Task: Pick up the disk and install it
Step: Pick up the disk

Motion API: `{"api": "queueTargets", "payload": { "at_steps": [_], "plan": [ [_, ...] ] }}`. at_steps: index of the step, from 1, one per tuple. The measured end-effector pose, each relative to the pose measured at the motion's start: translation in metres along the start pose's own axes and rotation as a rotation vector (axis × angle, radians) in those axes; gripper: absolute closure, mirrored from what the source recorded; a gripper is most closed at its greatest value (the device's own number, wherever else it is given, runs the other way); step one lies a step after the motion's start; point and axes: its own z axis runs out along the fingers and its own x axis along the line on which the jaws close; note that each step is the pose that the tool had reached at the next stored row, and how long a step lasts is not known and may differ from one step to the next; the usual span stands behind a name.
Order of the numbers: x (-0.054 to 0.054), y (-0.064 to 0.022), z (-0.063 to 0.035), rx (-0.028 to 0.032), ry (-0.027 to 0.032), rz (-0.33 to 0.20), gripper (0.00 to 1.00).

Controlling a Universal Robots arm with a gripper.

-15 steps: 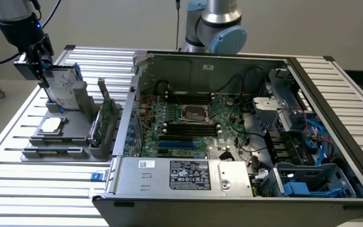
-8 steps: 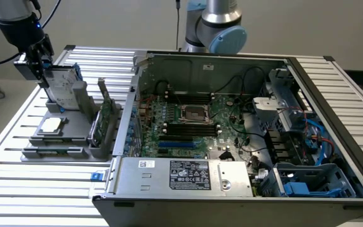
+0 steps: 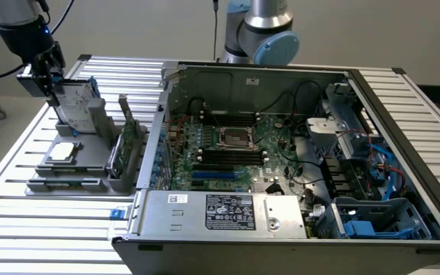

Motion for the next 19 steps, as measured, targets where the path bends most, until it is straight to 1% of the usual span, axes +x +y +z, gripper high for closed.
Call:
{"api": "queueTargets", "payload": {
  "at_steps": [2, 3, 7, 11, 12, 13, 14, 15, 16, 19],
  "plan": [
    [0.0000, 0.0000, 0.0000, 0.0000, -0.0001, 0.003, 0.36],
    [0.0000, 0.0000, 0.0000, -0.0001, -0.0001, 0.004, 0.43],
    [0.0000, 0.0000, -0.0002, -0.0003, -0.0003, 0.010, 0.43],
    [0.0000, 0.0000, -0.0009, -0.0023, -0.0005, 0.016, 0.43],
    [0.0000, 0.0000, -0.0011, -0.0029, -0.0006, 0.018, 0.45],
    [0.0000, 0.0000, -0.0012, -0.0035, -0.0006, 0.019, 0.45],
    [0.0000, 0.0001, -0.0014, -0.0042, -0.0006, 0.020, 0.52],
    [0.0000, 0.0001, -0.0015, -0.0049, -0.0007, 0.022, 0.52],
    [0.0000, 0.0001, -0.0017, -0.0059, -0.0007, 0.023, 0.59],
    [0.0001, 0.0000, -0.0022, -0.0087, -0.0011, 0.027, 0.59]
  ]
}}
